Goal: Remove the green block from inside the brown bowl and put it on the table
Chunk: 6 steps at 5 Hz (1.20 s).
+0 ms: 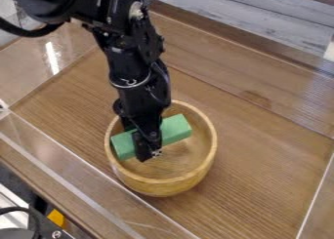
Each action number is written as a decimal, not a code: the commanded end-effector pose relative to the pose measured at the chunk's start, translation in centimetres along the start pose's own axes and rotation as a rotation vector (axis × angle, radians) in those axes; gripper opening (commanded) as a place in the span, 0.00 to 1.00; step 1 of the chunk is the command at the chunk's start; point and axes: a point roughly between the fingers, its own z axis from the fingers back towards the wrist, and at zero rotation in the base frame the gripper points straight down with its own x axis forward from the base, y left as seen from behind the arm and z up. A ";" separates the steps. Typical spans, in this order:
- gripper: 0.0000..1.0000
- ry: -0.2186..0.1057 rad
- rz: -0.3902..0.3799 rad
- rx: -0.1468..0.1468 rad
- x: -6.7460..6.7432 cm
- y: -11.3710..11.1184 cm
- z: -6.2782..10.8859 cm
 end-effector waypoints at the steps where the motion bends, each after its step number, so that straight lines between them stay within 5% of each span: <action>1: 0.00 -0.039 0.009 0.036 0.6 1.0 1.0; 6: 0.00 -0.032 0.037 0.025 0.7 1.3 1.3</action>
